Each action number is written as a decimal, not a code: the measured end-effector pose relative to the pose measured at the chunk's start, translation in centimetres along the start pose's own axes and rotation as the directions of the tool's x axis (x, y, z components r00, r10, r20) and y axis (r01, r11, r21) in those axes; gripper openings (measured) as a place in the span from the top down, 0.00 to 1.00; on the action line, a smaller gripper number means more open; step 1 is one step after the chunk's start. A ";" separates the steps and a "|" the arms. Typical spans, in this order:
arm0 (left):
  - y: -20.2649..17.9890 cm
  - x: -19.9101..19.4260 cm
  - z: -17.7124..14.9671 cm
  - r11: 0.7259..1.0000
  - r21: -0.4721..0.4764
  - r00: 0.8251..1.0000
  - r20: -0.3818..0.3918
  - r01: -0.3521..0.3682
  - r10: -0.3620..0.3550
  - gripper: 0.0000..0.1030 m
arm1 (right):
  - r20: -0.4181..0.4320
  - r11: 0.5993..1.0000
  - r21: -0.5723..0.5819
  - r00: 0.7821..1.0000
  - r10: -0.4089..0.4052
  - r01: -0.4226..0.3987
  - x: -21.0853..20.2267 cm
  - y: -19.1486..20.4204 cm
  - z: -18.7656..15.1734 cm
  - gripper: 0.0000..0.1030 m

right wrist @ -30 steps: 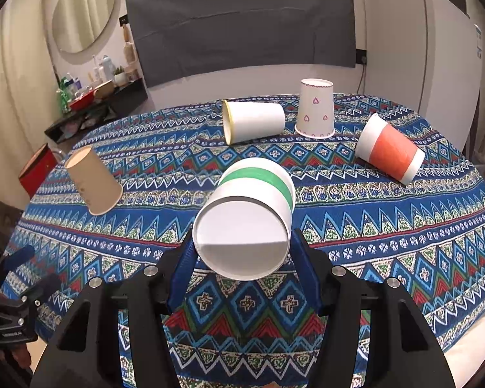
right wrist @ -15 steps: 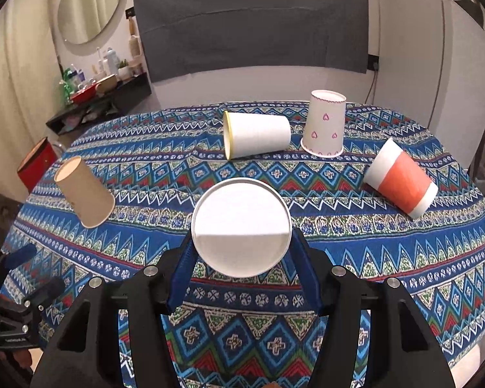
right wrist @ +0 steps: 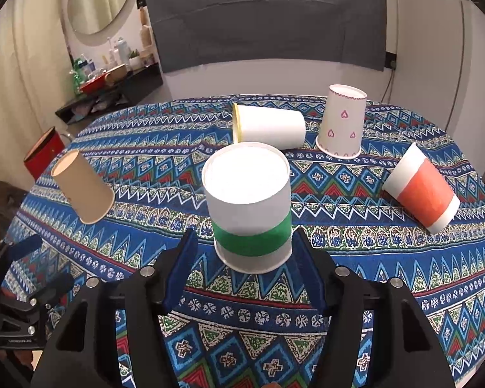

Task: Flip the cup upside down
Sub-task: 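Rotate the held cup with the right gripper so its rim faces down, then lower the cup rim-down onto the cloth and open the right gripper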

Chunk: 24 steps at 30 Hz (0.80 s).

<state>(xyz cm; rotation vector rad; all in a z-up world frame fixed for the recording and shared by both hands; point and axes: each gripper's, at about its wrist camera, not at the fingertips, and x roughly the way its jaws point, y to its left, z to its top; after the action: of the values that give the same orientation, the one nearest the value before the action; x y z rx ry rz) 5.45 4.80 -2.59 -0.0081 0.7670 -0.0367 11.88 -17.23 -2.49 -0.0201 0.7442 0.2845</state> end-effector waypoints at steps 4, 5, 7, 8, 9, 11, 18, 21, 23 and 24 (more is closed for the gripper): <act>-0.7 0.4 0.4 1.000 0.004 1.000 -0.008 0.000 0.000 0.06 | 0.006 1.000 -0.003 1.000 0.003 -0.003 -0.2 -0.4 -0.1 0.37; -0.8 0.5 0.4 1.000 0.005 1.000 -0.009 0.000 0.000 0.06 | 0.010 1.000 -0.004 1.000 0.004 -0.004 -0.4 -0.6 -0.2 0.33; -1.5 0.6 0.5 1.000 0.014 1.000 -0.006 0.000 0.000 0.06 | 0.022 1.000 -0.008 1.000 0.004 -0.004 -0.9 -1.0 -0.4 0.26; -1.9 0.7 0.6 1.000 0.021 1.000 -0.004 -0.002 0.002 0.06 | 0.032 1.000 -0.013 0.999 0.002 -0.001 -1.2 -1.2 -0.5 0.20; -2.2 0.7 0.6 1.000 0.026 1.000 -0.003 -0.003 0.003 0.06 | 0.036 1.000 -0.016 0.999 -0.001 0.001 -1.4 -1.2 -0.6 0.17; -2.8 0.8 0.5 0.999 0.039 1.000 0.005 -0.007 0.006 0.06 | 0.062 0.999 -0.034 0.998 -0.013 0.015 -2.1 -1.5 -0.9 0.16; -3.9 0.8 0.5 1.000 0.002 0.997 0.076 0.017 -0.017 0.06 | 0.100 0.999 -0.033 0.995 -0.010 0.014 -3.1 -3.5 -2.6 0.11; -4.0 0.9 0.6 1.000 -0.025 0.995 0.098 0.018 -0.015 0.06 | 0.109 1.000 -0.025 0.994 -0.011 0.014 -3.2 -4.6 -3.4 0.11; -4.1 0.9 0.5 0.999 -0.033 0.994 0.108 0.020 -0.016 0.06 | 0.122 1.000 -0.019 0.992 -0.014 0.016 -3.4 -5.4 -3.9 0.11; -4.3 1.0 0.4 0.999 -0.036 0.994 0.111 0.015 -0.011 0.06 | 0.126 1.000 -0.017 0.992 -0.014 0.016 -3.4 -5.5 -4.0 0.11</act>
<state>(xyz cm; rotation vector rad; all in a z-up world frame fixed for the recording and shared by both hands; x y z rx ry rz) 6.26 0.49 -2.90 -0.0501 0.6562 -0.0342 8.29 -23.84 -3.62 -0.0247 0.6160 0.2756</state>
